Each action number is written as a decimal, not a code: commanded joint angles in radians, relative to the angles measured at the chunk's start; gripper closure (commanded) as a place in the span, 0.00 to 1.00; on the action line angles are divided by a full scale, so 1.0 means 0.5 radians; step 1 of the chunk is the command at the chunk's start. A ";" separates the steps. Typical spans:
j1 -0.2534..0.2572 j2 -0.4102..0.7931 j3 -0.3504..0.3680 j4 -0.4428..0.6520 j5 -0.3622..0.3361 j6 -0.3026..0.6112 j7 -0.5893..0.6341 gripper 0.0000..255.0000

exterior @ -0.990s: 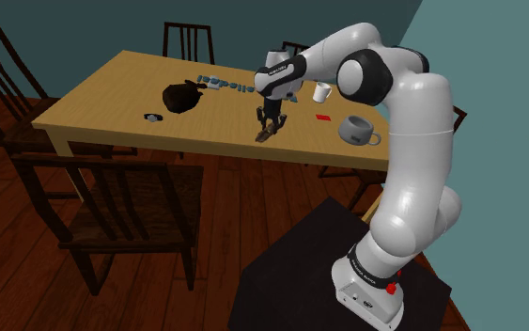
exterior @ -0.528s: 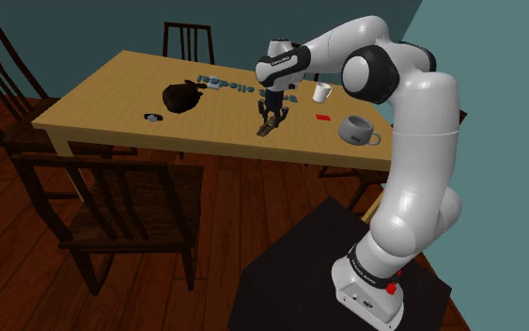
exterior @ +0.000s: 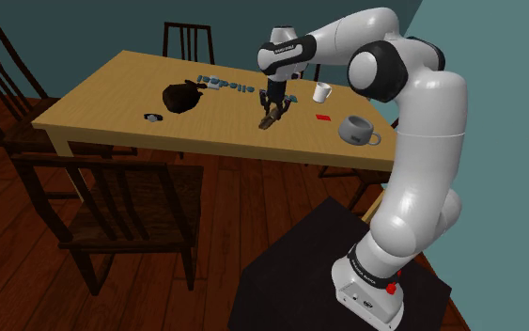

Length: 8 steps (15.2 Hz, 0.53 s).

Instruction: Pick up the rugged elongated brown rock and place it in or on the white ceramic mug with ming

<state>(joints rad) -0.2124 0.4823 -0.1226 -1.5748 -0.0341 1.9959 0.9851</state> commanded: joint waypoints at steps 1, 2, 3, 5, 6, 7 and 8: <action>-0.001 -0.016 -0.001 0.037 -0.001 -0.053 -0.004 1.00; 0.000 -0.025 -0.002 0.051 -0.001 -0.076 -0.005 1.00; 0.000 -0.033 -0.002 0.066 -0.002 -0.099 -0.006 1.00; 0.000 -0.048 -0.003 0.097 -0.003 -0.145 -0.008 1.00; 0.000 -0.056 -0.003 0.113 -0.003 -0.168 -0.010 1.00; 0.000 -0.062 -0.004 0.130 -0.003 -0.192 -0.011 1.00; 0.000 -0.069 -0.004 0.148 -0.004 -0.216 -0.012 1.00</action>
<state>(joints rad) -0.2133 0.4516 -0.1248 -1.5122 -0.0357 1.9028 0.9784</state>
